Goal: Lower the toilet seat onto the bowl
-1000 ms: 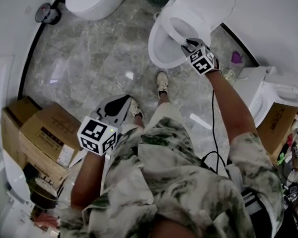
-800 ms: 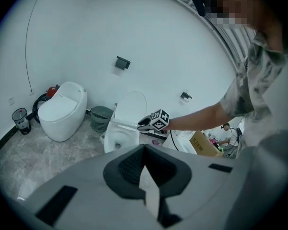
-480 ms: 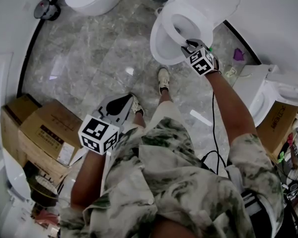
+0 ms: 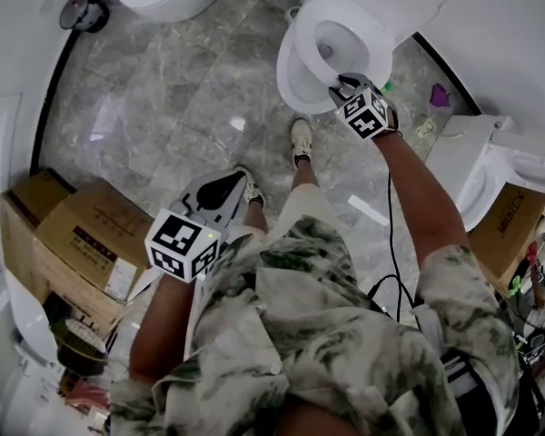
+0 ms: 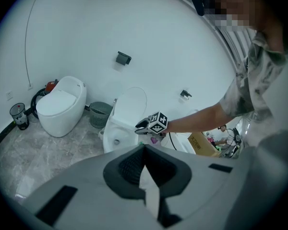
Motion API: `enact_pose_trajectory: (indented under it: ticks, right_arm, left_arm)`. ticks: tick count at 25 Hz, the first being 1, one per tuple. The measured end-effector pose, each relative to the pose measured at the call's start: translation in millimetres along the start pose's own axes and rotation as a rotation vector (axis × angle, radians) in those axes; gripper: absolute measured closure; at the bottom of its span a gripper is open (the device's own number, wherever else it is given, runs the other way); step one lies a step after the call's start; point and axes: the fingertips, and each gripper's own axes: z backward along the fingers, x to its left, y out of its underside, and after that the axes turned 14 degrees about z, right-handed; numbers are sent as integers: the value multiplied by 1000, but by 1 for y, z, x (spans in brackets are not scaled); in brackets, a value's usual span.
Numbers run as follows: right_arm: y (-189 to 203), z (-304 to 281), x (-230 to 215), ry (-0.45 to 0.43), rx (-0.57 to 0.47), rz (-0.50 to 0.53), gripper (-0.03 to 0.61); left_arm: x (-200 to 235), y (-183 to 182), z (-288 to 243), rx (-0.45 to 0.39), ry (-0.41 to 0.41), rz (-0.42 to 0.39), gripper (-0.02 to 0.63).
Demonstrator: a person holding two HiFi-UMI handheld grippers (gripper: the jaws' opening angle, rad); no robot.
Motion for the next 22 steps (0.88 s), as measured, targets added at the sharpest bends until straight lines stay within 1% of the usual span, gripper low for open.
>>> enact_pose_trajectory:
  ticks: [7, 14, 22]
  right_arm:
    - [2, -11, 13, -31, 2, 1, 408]
    - [4, -23, 29, -55, -2, -18, 407]
    - [10, -38, 43, -89, -6, -40, 408]
  left_arm:
    - [4, 2, -5, 5, -5, 2, 591]
    - [13, 8, -3, 12, -25, 9, 591]
    - [18, 12, -15, 24, -33, 12, 591]
